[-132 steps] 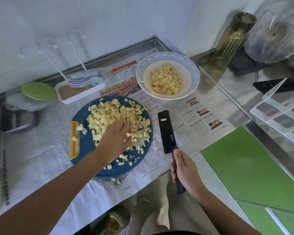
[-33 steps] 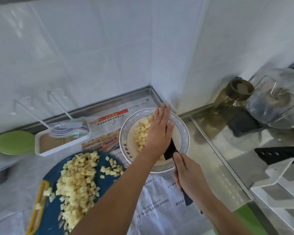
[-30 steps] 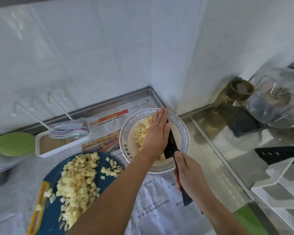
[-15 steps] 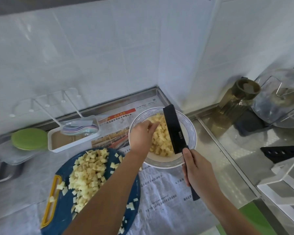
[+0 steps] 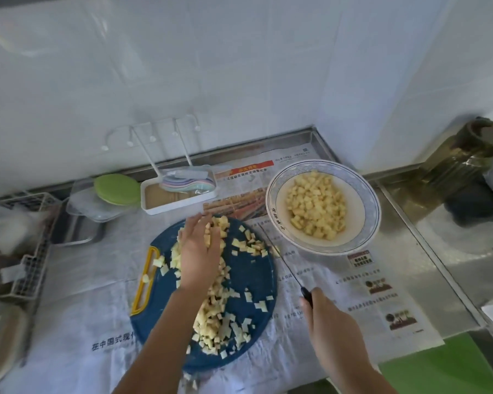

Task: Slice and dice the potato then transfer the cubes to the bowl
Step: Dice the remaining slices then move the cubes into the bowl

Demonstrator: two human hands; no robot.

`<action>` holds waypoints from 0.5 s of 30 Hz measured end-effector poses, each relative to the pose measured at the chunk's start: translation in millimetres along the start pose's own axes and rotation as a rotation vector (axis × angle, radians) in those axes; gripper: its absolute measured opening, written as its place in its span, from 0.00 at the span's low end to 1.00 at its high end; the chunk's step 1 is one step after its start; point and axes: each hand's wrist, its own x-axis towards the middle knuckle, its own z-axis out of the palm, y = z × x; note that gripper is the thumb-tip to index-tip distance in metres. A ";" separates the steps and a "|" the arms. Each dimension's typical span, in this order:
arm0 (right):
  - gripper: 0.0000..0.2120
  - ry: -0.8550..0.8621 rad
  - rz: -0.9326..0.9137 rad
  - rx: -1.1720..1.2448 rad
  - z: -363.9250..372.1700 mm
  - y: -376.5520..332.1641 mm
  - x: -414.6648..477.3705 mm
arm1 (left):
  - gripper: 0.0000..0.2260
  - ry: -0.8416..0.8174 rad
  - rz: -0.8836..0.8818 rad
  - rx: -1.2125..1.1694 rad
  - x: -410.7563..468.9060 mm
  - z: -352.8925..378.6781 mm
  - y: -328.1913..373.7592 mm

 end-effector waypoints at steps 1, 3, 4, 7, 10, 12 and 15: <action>0.19 0.014 -0.007 -0.056 6.9 -0.4 2.1 | 0.17 0.021 -0.021 0.022 -2.9 -4.8 -12.2; 0.31 0.068 -0.030 -0.116 20.9 1.5 9.4 | 0.21 0.036 -0.075 0.067 -9.3 -13.8 -33.5; 0.34 0.095 -0.032 -0.121 25.3 3.5 13.3 | 0.23 0.027 -0.108 0.097 -12.6 -16.9 -41.9; 0.23 0.093 0.024 -0.077 30.3 8.4 26.3 | 0.27 -0.058 -0.223 0.124 -22.9 -19.9 -60.5; 0.17 0.077 0.050 -0.034 27.7 8.2 36.2 | 0.31 -0.090 -0.271 0.081 -32.4 -18.8 -69.0; 0.17 0.084 0.055 0.011 27.8 5.3 39.0 | 0.31 -0.085 -0.277 0.024 -37.4 -19.6 -68.0; 0.17 0.073 0.051 0.087 30.9 -2.7 39.8 | 0.28 -0.086 -0.274 -0.052 -42.1 -19.9 -61.8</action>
